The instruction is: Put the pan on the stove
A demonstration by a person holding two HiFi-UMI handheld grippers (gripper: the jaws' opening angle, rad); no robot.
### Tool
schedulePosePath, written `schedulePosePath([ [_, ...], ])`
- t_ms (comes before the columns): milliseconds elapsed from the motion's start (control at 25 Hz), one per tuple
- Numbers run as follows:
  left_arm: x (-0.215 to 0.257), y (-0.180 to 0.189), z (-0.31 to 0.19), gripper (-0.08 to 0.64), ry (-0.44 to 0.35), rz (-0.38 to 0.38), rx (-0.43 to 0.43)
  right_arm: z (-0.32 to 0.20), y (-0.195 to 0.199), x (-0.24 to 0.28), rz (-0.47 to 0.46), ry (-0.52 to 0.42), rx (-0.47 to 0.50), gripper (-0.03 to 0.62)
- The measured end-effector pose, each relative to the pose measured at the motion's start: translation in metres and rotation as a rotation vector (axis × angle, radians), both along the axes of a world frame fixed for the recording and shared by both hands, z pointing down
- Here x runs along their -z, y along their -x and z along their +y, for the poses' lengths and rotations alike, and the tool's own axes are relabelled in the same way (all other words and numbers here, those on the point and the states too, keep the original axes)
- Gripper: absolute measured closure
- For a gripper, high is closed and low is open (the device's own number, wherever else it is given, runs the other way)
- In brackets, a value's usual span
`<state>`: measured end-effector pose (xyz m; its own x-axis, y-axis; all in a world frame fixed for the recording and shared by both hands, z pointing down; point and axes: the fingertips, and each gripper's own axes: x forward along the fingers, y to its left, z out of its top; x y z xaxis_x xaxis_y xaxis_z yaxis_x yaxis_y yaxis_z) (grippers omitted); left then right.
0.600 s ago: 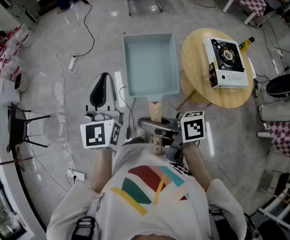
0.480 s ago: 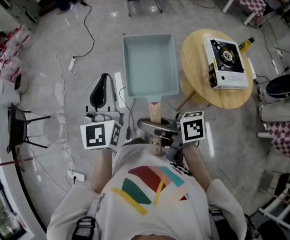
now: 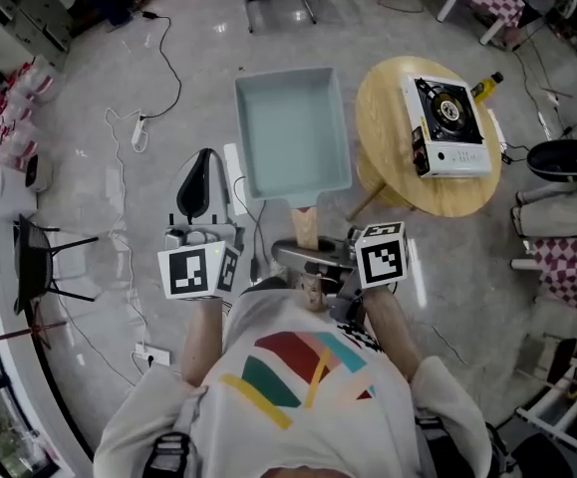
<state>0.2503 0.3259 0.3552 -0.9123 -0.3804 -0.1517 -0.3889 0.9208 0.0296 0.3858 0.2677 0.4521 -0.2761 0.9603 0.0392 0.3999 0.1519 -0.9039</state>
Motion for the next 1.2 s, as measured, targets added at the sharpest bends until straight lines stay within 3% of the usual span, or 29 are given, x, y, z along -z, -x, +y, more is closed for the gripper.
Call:
schedulePosePath([
  [200,0.000,0.010,-0.004,0.546,-0.003,-0.002,-0.022,0.001,0.008,-0.001,0.003,-0.013,-0.006,0.563],
  [440,-0.002,0.060,0.010,0.546,-0.013,-0.006,-0.038,0.016,0.049,-0.001,0.030,0.024,-0.020,0.560],
  [760,-0.010,0.103,0.025,0.546,-0.047,-0.020,-0.044,0.016,0.086,-0.004,-0.004,-0.008,-0.070,0.558],
  [1200,-0.012,0.140,0.014,0.546,-0.031,-0.047,-0.019,0.003,0.133,-0.008,-0.029,0.033,-0.027,0.555],
])
